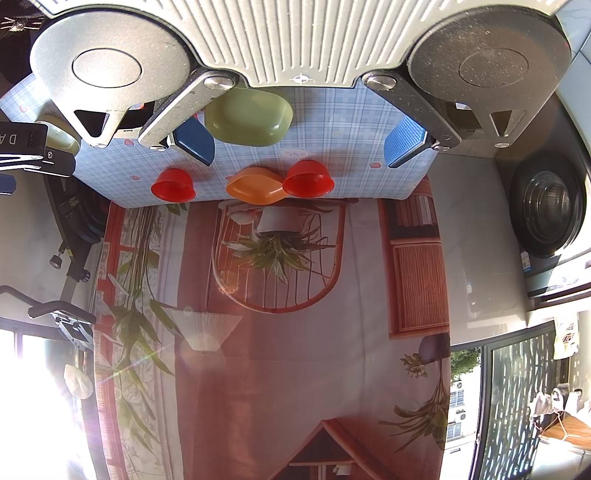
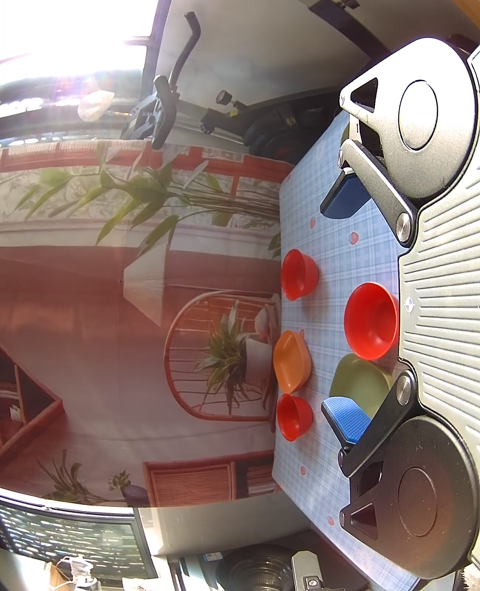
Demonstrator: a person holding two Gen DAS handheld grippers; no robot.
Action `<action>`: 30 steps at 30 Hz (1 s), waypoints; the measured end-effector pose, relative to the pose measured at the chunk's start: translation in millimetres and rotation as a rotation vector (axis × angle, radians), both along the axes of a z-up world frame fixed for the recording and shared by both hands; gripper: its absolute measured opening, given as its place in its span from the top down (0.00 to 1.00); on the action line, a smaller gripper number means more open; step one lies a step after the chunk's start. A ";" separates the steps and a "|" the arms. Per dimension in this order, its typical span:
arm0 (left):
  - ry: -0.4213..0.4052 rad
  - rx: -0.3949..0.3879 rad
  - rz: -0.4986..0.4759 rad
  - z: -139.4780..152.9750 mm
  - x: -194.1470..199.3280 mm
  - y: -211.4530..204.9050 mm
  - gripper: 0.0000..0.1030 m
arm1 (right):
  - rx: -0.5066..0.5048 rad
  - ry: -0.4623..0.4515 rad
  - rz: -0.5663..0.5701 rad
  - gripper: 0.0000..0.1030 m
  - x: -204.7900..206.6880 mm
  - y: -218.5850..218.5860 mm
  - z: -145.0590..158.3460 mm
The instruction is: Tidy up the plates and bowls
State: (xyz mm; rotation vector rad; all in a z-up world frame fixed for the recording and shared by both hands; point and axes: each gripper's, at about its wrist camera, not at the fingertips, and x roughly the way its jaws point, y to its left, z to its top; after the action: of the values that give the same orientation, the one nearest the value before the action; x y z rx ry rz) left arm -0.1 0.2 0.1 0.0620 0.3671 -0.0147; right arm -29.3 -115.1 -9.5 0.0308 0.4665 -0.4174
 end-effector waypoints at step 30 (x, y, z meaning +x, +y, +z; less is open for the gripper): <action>0.023 0.011 -0.012 7.2 11.9 0.1 0.03 | 0.013 -0.082 0.052 0.00 10.7 -11.6 9.4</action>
State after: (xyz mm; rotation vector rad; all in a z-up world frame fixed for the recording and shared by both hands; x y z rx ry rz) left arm 11.8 0.2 7.3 0.0751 0.3901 -0.0252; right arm -18.6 -126.7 -0.1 0.0478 0.3881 -0.3609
